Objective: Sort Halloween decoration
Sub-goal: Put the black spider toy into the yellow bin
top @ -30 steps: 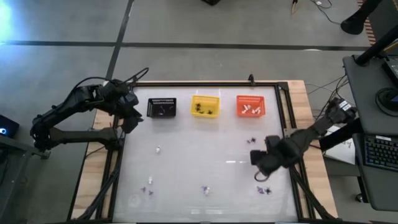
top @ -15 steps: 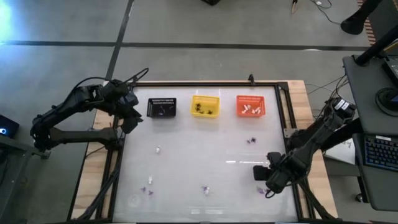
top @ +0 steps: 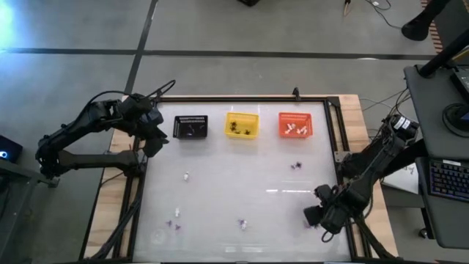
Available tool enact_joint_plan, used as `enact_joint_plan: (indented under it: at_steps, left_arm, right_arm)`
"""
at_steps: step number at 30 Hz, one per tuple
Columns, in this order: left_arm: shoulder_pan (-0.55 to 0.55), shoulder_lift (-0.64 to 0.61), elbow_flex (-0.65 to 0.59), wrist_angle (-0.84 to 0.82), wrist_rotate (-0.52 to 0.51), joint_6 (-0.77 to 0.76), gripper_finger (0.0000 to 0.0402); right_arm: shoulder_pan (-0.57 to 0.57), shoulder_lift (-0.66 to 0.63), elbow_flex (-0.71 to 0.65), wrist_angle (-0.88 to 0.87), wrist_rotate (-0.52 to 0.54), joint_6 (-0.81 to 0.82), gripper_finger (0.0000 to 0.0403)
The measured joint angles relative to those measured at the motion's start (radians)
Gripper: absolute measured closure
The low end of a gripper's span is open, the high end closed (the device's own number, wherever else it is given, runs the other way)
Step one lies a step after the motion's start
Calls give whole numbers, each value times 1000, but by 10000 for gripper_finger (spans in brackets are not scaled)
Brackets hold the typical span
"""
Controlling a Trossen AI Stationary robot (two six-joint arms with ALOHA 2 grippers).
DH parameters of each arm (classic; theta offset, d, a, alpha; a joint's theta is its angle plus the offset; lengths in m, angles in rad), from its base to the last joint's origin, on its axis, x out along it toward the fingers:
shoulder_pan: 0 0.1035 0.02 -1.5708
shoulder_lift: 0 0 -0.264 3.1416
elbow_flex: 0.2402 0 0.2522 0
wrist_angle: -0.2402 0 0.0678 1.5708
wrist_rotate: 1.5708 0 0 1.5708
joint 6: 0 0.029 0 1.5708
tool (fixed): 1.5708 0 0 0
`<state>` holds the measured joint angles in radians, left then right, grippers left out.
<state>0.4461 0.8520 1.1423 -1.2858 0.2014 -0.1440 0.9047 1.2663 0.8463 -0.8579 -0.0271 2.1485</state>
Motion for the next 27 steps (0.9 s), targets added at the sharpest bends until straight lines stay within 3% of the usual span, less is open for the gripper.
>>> enact_joint_plan:
  at_steps: [13, 27]
  left_arm:
    - [0, 0, 0, 47, -1, -57, 290]
    - [0, 0, 0, 74, -8, -112, 290]
  right_arm:
    - [102, 17, -66, 126, 27, -68, 261]
    - [105, 234, -68, 317, 20, -153, 261]
